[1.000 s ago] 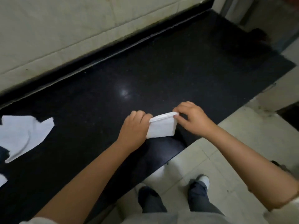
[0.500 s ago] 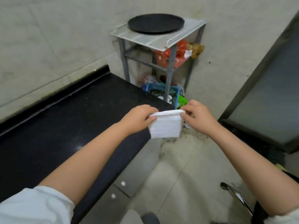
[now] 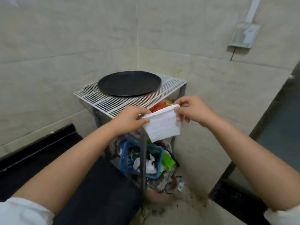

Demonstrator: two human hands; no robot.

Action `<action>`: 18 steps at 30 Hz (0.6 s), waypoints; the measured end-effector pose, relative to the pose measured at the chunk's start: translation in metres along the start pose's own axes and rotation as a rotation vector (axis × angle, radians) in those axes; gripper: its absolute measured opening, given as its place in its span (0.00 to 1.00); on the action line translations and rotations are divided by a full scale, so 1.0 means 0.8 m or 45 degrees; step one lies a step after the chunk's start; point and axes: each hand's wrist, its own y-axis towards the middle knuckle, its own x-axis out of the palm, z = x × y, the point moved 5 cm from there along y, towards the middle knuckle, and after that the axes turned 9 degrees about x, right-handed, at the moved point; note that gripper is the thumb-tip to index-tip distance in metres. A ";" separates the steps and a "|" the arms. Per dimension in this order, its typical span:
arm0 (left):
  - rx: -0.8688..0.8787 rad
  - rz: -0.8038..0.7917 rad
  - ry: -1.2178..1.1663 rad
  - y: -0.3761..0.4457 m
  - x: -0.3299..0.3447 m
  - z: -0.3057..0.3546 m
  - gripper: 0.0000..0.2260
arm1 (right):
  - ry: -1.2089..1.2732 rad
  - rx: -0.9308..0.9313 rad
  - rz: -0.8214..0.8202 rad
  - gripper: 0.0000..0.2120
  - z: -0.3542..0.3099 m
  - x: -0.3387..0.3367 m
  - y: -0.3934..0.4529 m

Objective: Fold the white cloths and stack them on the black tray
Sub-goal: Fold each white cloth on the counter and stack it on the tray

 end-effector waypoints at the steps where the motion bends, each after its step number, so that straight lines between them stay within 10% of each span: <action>1: -0.029 0.045 -0.016 0.025 -0.013 -0.010 0.11 | 0.017 -0.014 0.009 0.14 -0.007 -0.012 0.030; 18: -0.896 0.712 0.349 0.275 -0.123 -0.253 0.13 | -0.212 -0.618 -0.109 0.09 -0.137 0.038 0.467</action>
